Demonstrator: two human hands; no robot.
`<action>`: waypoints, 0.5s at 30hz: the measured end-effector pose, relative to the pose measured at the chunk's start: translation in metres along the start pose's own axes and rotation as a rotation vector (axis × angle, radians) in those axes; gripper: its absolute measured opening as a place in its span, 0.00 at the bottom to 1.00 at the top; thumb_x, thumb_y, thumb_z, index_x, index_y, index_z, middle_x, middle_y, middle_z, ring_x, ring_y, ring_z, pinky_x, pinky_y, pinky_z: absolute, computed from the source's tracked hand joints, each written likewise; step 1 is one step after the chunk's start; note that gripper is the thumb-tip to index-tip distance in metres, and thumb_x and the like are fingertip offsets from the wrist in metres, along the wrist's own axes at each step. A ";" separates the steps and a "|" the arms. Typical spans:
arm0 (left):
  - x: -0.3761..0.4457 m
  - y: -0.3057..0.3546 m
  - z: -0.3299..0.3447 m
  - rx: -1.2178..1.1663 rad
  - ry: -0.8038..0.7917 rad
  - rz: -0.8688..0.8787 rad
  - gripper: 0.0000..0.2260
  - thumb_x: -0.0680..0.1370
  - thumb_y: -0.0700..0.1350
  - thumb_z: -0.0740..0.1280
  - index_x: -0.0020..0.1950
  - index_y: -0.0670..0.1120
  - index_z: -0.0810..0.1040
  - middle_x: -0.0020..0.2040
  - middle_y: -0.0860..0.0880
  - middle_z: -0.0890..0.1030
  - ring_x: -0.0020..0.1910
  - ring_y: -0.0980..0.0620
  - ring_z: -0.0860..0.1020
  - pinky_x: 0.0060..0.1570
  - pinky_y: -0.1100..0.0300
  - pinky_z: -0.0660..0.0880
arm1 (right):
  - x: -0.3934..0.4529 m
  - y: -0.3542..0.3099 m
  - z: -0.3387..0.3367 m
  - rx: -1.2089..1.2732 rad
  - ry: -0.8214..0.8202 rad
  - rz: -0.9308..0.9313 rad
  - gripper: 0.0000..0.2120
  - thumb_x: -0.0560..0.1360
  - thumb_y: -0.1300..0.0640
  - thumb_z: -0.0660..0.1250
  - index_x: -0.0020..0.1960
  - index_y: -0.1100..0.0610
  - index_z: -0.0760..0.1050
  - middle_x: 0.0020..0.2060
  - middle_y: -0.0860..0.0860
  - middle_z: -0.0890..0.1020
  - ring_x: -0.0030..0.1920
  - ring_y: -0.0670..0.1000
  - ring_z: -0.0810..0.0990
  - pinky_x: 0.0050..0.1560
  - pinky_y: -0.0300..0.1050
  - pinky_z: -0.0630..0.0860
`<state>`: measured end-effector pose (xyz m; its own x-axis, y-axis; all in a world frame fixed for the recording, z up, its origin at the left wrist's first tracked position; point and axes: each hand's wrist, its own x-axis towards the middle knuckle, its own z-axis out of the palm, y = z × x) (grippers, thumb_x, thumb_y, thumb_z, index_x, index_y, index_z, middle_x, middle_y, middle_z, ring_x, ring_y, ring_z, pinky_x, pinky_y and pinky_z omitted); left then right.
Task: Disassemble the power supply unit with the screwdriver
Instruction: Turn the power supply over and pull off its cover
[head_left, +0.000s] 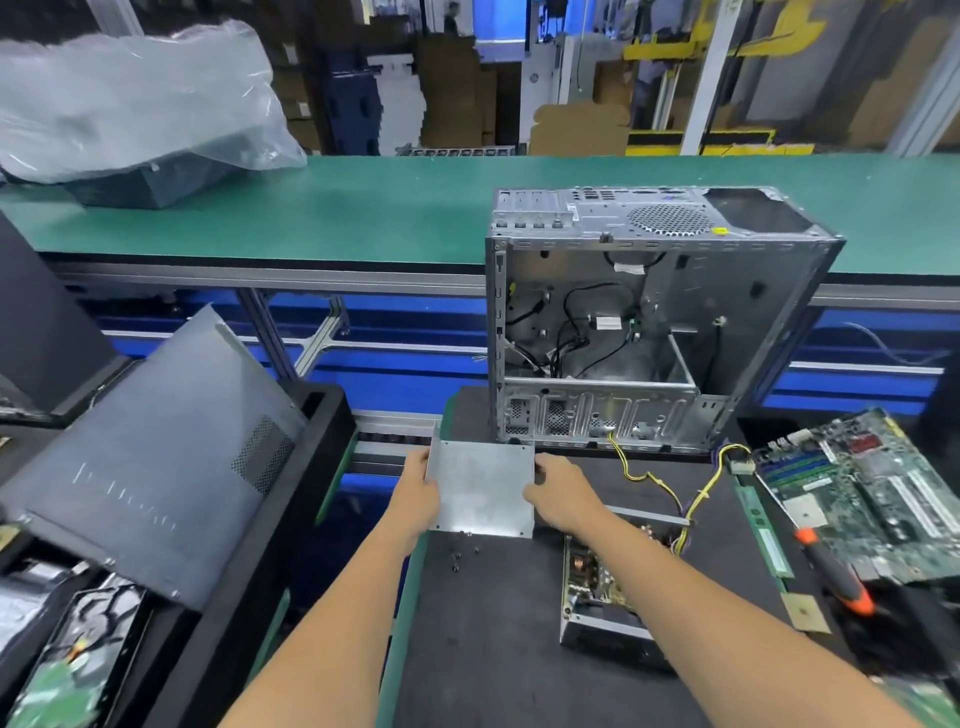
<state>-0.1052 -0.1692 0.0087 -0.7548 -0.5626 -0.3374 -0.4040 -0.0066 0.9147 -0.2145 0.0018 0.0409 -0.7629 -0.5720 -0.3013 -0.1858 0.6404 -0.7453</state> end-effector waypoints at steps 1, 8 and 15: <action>0.000 0.000 0.001 0.016 -0.009 -0.010 0.15 0.81 0.41 0.56 0.65 0.56 0.65 0.57 0.55 0.77 0.54 0.51 0.78 0.54 0.49 0.79 | 0.000 -0.001 -0.001 -0.012 -0.002 0.022 0.15 0.74 0.65 0.62 0.59 0.65 0.75 0.54 0.60 0.81 0.53 0.60 0.80 0.52 0.52 0.77; -0.004 -0.001 0.010 0.101 -0.039 -0.069 0.17 0.81 0.40 0.54 0.69 0.53 0.64 0.58 0.50 0.77 0.54 0.49 0.78 0.54 0.49 0.78 | -0.003 -0.005 -0.004 -0.312 -0.067 0.072 0.06 0.75 0.65 0.58 0.40 0.59 0.65 0.40 0.54 0.72 0.33 0.51 0.70 0.27 0.42 0.64; -0.016 0.008 0.019 0.117 0.079 -0.051 0.18 0.80 0.41 0.58 0.70 0.47 0.64 0.60 0.48 0.76 0.53 0.48 0.77 0.53 0.50 0.76 | -0.016 -0.005 -0.014 -0.282 0.004 0.033 0.06 0.74 0.65 0.58 0.40 0.58 0.65 0.40 0.54 0.73 0.37 0.54 0.70 0.29 0.42 0.64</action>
<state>-0.1064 -0.1448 0.0168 -0.6906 -0.6271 -0.3604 -0.5018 0.0565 0.8632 -0.2104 0.0146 0.0576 -0.7739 -0.5469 -0.3194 -0.3253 0.7759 -0.5405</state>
